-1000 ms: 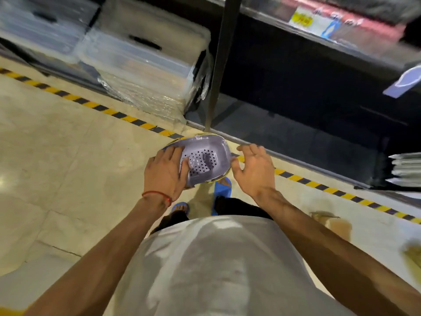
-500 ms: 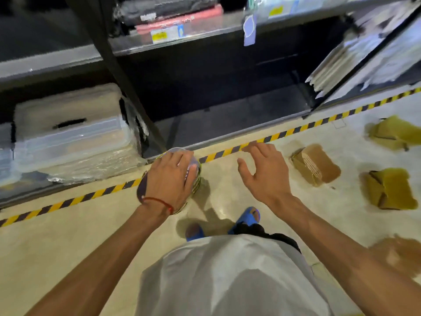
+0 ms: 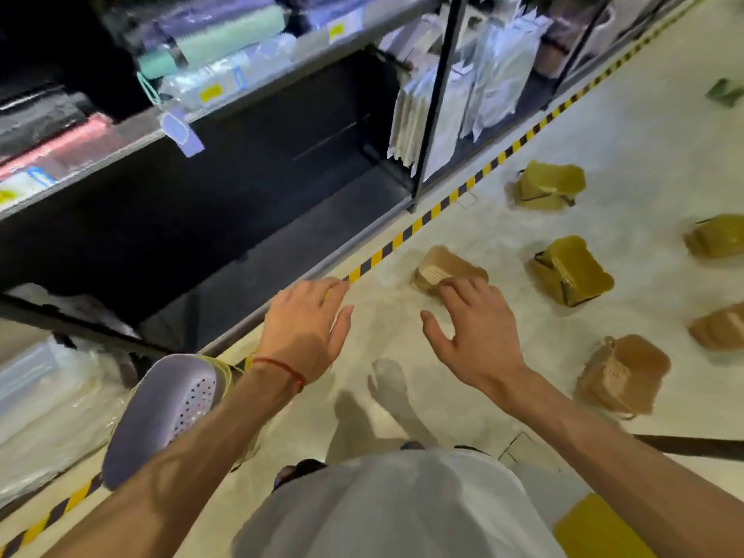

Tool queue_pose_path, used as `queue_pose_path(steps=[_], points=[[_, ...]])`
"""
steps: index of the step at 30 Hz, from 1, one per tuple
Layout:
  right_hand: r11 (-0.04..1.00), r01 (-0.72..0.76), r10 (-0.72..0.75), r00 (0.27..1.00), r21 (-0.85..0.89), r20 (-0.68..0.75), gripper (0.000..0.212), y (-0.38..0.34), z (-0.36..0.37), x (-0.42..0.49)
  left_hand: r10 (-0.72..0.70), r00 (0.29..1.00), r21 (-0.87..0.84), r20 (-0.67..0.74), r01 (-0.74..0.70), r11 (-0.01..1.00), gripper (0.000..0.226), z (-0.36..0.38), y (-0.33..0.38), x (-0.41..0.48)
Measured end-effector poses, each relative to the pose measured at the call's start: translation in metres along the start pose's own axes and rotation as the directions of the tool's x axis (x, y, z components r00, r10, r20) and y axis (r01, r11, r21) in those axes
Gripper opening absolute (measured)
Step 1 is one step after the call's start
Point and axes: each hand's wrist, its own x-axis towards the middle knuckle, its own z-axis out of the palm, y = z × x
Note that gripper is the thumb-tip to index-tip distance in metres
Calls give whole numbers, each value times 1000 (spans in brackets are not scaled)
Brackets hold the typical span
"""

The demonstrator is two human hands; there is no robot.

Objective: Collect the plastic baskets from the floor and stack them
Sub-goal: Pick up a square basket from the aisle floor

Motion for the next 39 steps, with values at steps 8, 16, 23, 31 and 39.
queue_pose_path(steps=[8,16,23,31,39], points=[[979,-178,181,983,-96,28,38,128,-26,13,106,992,-5,70,-106,994,42,26,85,112],[912,-387,382,922,-136,-66,35,223,-17,71,274,962,-26,19,-273,962,33,58,108,259],[785,-589,583,807,-192,-90,36,278,7,152,389,919,-57,57,-386,921,39,109,106,414],[628,-760,770,638,-169,-10,33,308,52,203,486,868,-117,104,-475,872,31,162,97,505],[541,-825,841,531,-163,104,34,362,161,206,429,846,-161,318,-398,903,34,281,92,533]])
